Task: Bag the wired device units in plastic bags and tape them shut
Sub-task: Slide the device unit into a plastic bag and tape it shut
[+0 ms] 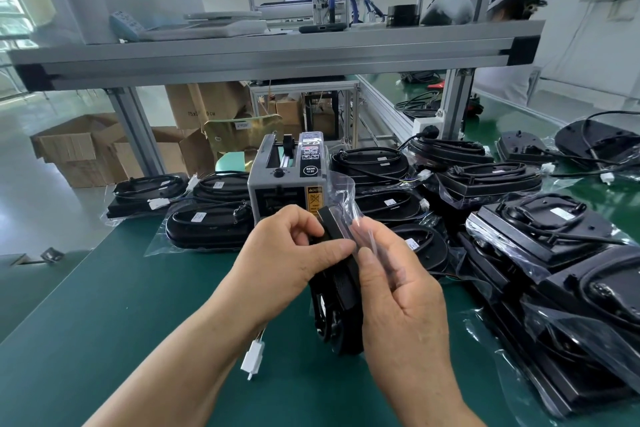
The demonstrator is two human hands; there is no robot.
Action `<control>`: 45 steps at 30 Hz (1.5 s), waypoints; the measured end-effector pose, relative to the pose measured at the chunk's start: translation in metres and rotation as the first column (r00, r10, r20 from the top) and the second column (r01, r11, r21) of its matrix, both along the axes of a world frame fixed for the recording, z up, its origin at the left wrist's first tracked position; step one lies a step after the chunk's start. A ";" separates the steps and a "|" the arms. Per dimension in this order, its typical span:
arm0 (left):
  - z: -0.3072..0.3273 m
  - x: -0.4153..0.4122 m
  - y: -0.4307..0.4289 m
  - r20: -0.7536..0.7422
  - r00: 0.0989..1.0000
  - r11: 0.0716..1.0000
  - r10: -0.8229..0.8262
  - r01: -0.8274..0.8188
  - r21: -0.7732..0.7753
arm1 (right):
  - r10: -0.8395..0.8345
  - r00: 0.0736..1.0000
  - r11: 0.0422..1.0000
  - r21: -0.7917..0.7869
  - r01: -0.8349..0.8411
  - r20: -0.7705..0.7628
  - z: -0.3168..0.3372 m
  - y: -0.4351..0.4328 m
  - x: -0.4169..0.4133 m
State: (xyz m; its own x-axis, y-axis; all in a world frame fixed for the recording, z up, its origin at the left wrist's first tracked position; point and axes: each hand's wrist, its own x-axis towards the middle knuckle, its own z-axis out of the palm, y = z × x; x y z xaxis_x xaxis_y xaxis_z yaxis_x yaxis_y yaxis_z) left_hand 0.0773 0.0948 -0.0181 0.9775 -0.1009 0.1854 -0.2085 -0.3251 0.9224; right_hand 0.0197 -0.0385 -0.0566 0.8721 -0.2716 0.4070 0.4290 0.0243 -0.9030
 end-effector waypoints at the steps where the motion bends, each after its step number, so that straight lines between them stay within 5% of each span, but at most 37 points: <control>1: 0.001 0.001 0.000 -0.016 1.000 1.000 -0.009 0.009 0.002 | 0.005 1.000 1.000 -0.003 -0.005 0.009 0.001 0.000 0.000; 8: 0.004 0.005 0.002 -0.138 0.986 0.981 -0.097 0.072 -0.180 | 0.010 0.999 1.000 -0.029 -0.009 0.036 0.004 -0.002 -0.001; 15: 0.007 0.003 0.007 -0.148 0.975 0.984 -0.164 0.151 -0.094 | 0.047 0.999 0.999 0.020 -0.047 0.019 0.003 -0.005 -0.001; 20: 0.002 0.000 0.002 -0.117 0.993 1.000 0.002 0.000 0.012 | 0.077 0.997 0.992 0.098 -0.080 0.028 -0.001 -0.011 0.000; 22: -0.004 -0.004 0.001 -0.132 0.991 0.998 -0.019 0.012 -0.057 | 0.078 0.996 0.991 0.107 -0.083 0.047 -0.005 -0.011 0.001; 31: -0.021 -0.005 0.012 0.140 0.990 0.990 -0.028 0.008 0.142 | 0.212 0.975 0.945 0.240 -0.221 0.065 -0.030 -0.007 0.006; 35: -0.055 -0.027 0.013 0.238 0.971 0.980 -0.010 -0.039 0.198 | 0.061 0.996 0.995 -0.071 -0.066 -0.063 -0.041 -0.019 -0.010; 39: -0.076 -0.047 0.002 0.351 0.936 0.982 -0.027 -0.041 0.185 | -0.100 0.995 0.901 -0.426 0.080 -0.027 -0.040 -0.022 -0.015; 45: -0.084 -0.052 -0.002 0.377 0.926 0.970 -0.031 -0.063 0.234 | -0.179 0.982 0.860 -0.474 0.188 0.064 -0.040 -0.009 -0.017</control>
State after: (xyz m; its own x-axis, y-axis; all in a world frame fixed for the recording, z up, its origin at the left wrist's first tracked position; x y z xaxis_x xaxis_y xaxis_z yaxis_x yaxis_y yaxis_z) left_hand 0.0248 0.0926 -0.1019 0.8422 -0.1726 0.5108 -0.5164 -0.5307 0.6721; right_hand 0.0027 -0.0476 -0.0964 0.8174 -0.1954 0.5419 0.3988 -0.4868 -0.7772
